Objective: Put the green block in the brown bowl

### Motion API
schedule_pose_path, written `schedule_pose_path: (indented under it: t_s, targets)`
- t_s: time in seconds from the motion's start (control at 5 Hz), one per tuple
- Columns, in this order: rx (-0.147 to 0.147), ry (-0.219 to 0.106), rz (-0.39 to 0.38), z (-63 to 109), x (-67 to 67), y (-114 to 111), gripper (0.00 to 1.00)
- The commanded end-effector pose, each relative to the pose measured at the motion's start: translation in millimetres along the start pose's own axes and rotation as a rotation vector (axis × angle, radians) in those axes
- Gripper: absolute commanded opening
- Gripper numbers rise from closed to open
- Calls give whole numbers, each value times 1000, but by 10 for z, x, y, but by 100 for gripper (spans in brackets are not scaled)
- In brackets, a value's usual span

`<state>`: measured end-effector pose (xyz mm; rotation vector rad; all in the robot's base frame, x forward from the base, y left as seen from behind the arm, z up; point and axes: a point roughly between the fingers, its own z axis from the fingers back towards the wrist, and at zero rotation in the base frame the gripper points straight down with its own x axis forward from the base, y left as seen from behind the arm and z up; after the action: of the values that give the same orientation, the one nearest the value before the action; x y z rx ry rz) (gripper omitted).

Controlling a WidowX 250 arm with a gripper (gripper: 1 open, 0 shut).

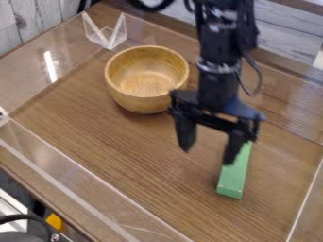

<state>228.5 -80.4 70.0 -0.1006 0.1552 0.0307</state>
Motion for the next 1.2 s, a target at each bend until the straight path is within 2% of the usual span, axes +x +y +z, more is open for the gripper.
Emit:
schedule_pose_path:
  t_s: [0.0,0.2,0.4,0.8,1.0]
  targets:
    - [-18,-87,29,-34,-7,-219,100]
    - [-11,-132,13,-77,34,-313,100]
    - [-13,-148,-2,-128,91,-349,100]
    - [-23,-166,-3,62,-25,-369,100]
    - [-25,-178,-6,26,65,-262,100]
